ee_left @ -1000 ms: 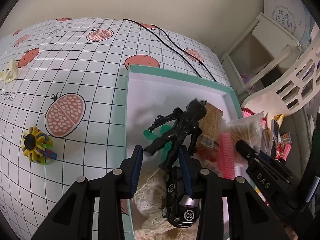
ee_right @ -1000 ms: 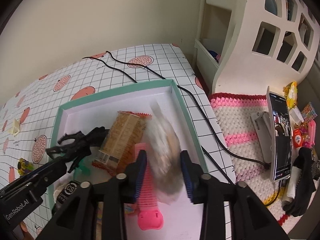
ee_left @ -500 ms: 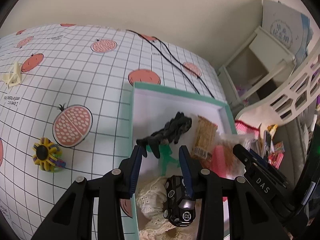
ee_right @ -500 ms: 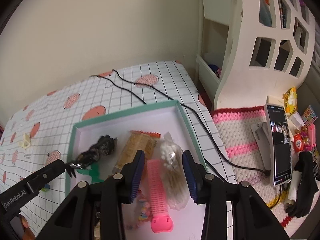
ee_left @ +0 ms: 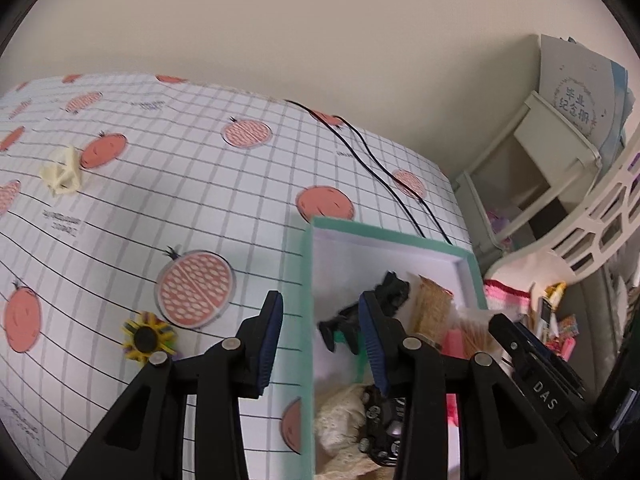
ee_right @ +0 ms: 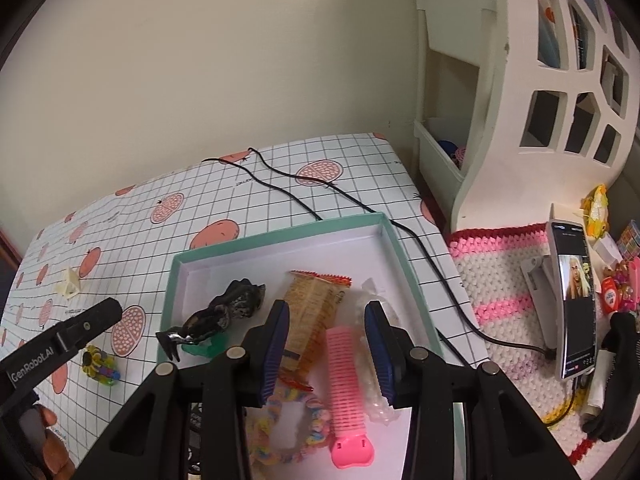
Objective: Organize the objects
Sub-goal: 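Open both grippers to drop the black figure and swab bag into the tray, then move both grippers back toward the cream hair clip and sunflower toy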
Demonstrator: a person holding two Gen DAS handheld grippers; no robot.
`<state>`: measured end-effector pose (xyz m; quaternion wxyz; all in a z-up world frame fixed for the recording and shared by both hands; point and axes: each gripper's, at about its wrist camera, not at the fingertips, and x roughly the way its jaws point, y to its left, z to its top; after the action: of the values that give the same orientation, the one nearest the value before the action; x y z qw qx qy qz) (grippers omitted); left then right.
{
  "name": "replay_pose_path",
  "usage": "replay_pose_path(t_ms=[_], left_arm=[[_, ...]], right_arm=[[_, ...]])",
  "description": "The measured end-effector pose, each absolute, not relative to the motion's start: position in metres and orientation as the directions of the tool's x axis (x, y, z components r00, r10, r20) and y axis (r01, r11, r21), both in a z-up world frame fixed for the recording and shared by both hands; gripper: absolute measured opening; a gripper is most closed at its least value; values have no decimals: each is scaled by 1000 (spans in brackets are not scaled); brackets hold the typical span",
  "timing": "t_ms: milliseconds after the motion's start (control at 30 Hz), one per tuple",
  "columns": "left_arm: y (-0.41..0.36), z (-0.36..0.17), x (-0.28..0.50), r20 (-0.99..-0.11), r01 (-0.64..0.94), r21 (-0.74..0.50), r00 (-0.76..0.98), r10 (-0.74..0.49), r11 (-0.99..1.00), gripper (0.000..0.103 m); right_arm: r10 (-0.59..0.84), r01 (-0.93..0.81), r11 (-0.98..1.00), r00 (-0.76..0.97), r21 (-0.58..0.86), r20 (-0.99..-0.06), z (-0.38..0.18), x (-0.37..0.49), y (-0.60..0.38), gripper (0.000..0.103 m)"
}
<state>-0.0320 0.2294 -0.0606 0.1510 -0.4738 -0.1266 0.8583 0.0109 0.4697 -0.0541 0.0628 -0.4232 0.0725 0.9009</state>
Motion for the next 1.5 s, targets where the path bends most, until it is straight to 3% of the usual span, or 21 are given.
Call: replay_pose_path(t_ms=[100,400,467,500,633,700,800,900,1000,1500], left_arm=[[226,-59,-33,-776,-126,-330,-527,345,-935,49],[220,-64,-37,-807,-99,-245,-531,259,-964,51],[217,-65,-38,-810,-92,-234,-532,247,-968,61],[215,-65,-39,-810,-86,-232,-534,242,-969,72],[204,-65,-43,-812,-59,-223,-541,218,-973,75],[200,-66,-44,-814,-48,-214,-543,206,-976,76],[194,-68,-47,-821,-32,-199,-541,184,-980,76],[189,-71,-48,-828,-8,-187,-536,162,-982,76],[185,-75,-49,-835,11,-182,-529,149,-983,95],[175,-76,-52,-833,28,-131,-545,95,-991,97]], right_arm=[[53,-170,-983,-634,72,-771,-55,10,466,62],[59,-161,-985,-630,56,-774,-59,8,459,71],[59,-166,-984,-629,60,-775,-60,8,458,76],[58,-167,-984,-629,62,-775,-60,8,458,77],[60,-170,-984,-628,61,-776,-61,7,457,79],[59,-170,-984,-628,63,-776,-61,7,457,84],[57,-172,-983,-627,67,-777,-63,6,457,100],[57,-178,-982,-625,70,-778,-64,5,457,100],[52,-182,-980,-623,80,-780,-65,4,456,101],[48,-172,-982,-623,77,-781,-66,3,448,101]])
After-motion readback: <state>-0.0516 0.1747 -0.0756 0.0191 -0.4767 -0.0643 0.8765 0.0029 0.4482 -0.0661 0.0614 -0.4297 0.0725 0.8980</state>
